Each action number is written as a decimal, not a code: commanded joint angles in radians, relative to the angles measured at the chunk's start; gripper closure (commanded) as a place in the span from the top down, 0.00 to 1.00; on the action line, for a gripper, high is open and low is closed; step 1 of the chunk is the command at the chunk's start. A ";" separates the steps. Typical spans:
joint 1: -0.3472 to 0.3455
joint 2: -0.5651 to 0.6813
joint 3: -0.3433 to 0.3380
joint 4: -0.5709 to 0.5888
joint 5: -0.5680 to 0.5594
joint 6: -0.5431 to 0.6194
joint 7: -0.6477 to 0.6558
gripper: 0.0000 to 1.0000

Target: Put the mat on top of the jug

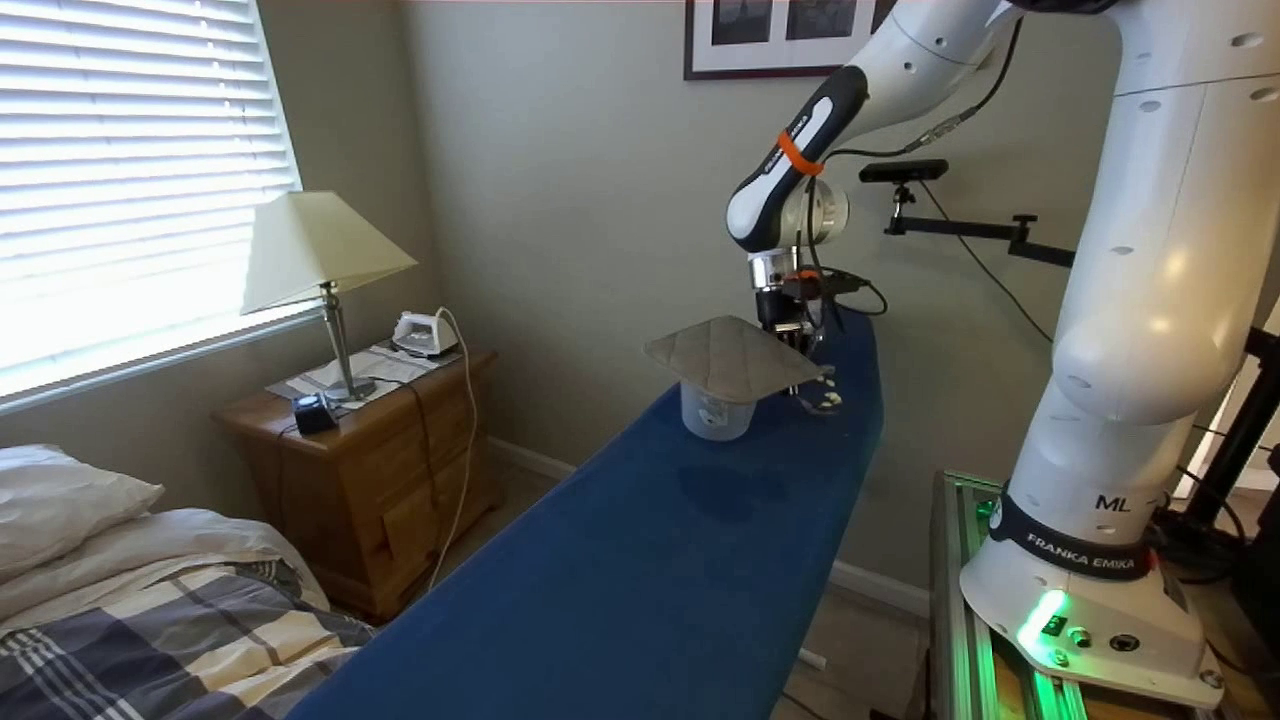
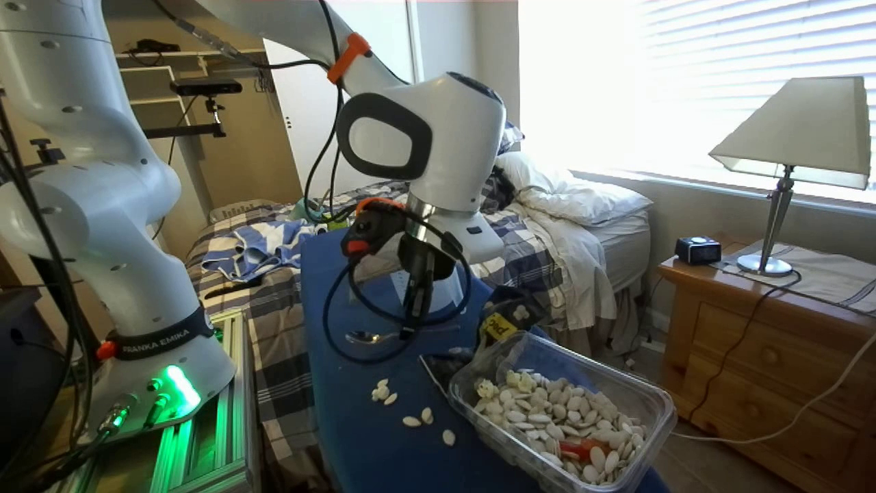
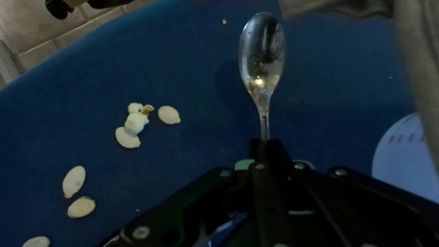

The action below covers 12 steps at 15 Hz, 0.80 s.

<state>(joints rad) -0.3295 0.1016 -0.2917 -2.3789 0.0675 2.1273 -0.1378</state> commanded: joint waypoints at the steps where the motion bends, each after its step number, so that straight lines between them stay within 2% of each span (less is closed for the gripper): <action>1: 0.009 -0.083 -0.010 -0.017 -0.070 -0.062 0.028 0.02; 6: -0.003 -0.104 -0.028 -0.008 -0.214 -0.115 0.113 0.02; 12: -0.012 -0.124 -0.050 -0.004 -0.266 -0.127 0.146 0.02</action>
<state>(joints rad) -0.3395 0.0180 -0.3367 -2.3785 -0.1561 2.0281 -0.0223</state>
